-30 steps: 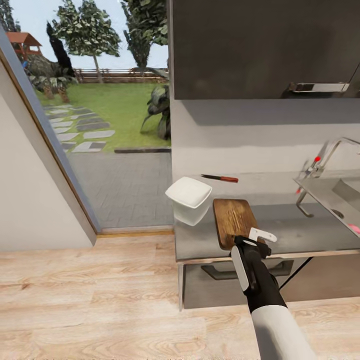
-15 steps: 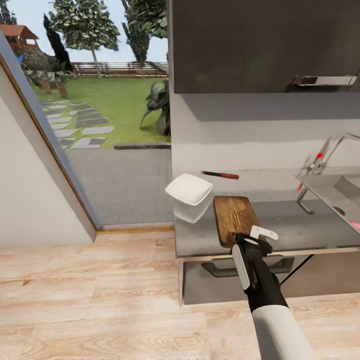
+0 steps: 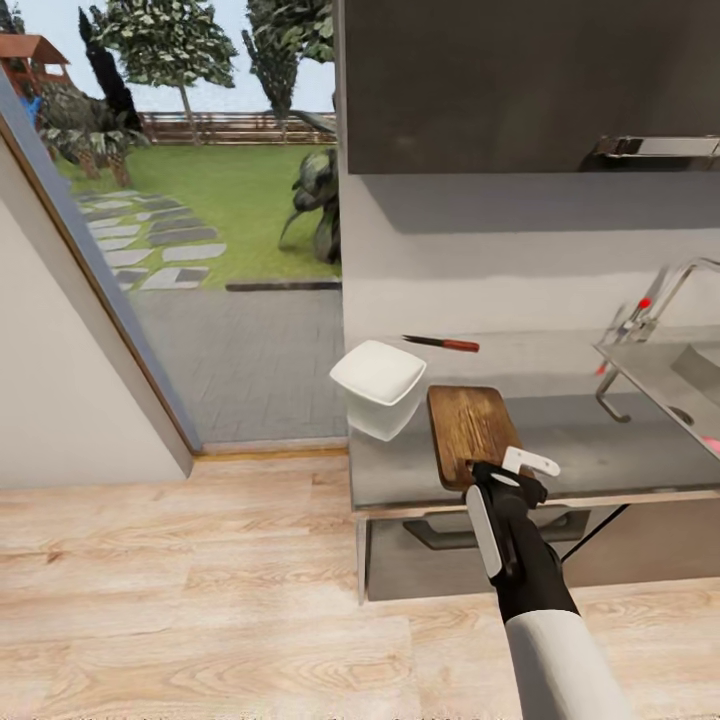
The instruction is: In the kitchen, take the Vidalia onion out of the sink, dice it on the chopping board with the paring knife, put the diced onion into the bowl on the countertop, then place both the paring knife and the chopping board into the sink.
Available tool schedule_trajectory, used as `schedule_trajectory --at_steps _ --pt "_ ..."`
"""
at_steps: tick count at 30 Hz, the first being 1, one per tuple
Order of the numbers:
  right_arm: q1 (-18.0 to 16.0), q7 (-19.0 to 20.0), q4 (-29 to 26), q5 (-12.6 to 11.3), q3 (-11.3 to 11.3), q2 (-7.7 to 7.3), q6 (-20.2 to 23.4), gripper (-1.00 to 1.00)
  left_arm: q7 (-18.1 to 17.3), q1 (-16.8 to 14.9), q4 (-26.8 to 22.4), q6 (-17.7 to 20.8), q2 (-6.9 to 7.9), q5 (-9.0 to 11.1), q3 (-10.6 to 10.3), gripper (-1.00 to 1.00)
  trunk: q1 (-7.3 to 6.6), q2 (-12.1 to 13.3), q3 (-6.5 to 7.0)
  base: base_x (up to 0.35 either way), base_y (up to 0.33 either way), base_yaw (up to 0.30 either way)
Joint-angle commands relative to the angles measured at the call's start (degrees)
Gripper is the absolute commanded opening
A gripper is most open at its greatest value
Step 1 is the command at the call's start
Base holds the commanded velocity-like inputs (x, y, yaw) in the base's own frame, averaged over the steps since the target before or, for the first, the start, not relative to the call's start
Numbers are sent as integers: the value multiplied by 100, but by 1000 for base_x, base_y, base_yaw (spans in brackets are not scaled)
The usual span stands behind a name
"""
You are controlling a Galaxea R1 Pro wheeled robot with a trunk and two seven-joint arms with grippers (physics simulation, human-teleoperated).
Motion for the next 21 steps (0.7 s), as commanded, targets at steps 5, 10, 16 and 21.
schedule_trajectory --at_steps 5,10,16,21 --pt "-2 -38 369 -84 -6 3 24 100 -4 2 -6 -6 0 5 5 100 4 -9 -45 0 0 0" --pt "-2 -31 369 -89 -6 3 24 100 -4 2 2 -6 0 5 5 100 4 -9 -53 0 0 0" --pt "-2 -25 369 -93 -8 3 31 100 -4 2 31 -6 0 5 5 100 4 -9 -54 0 0 0" --pt "-2 -29 369 -101 -150 3 37 100 -4 2 38 -6 -5 5 5 100 4 -9 -54 0 0 0"
